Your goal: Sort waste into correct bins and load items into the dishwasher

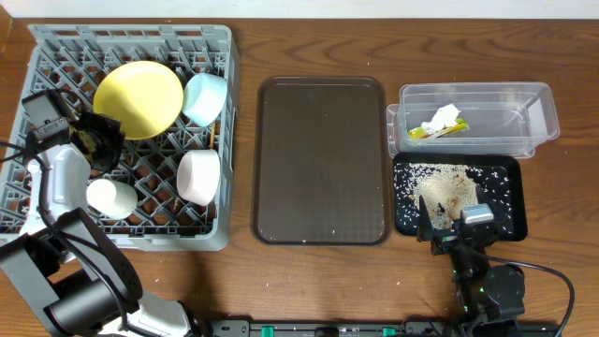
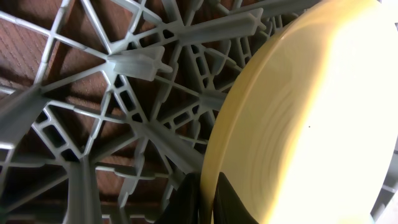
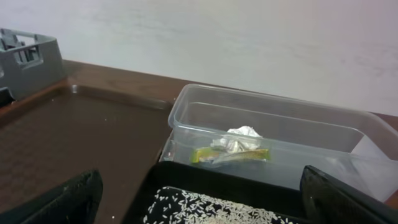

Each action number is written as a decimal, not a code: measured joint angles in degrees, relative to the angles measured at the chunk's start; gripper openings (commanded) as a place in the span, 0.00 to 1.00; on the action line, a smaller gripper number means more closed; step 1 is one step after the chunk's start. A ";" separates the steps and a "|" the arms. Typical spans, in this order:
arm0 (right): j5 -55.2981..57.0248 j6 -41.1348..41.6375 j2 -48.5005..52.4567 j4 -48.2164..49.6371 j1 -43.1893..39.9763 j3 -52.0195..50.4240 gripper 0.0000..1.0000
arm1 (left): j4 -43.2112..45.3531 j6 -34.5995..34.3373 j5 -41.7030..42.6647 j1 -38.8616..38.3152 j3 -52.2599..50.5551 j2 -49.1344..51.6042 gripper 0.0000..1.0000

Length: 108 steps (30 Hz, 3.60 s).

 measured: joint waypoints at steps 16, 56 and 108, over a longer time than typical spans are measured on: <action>0.00 0.00 0.00 0.00 0.00 0.00 0.99 | 2.38 7.17 0.17 -0.46 -0.61 -6.05 0.08; -0.02 0.00 0.00 0.00 0.00 0.02 0.99 | -0.42 44.70 -25.42 -6.32 -0.66 -17.09 0.08; 0.00 0.00 0.00 0.00 0.00 0.00 0.99 | -7.72 3.04 -13.81 -6.86 -9.62 -14.60 0.51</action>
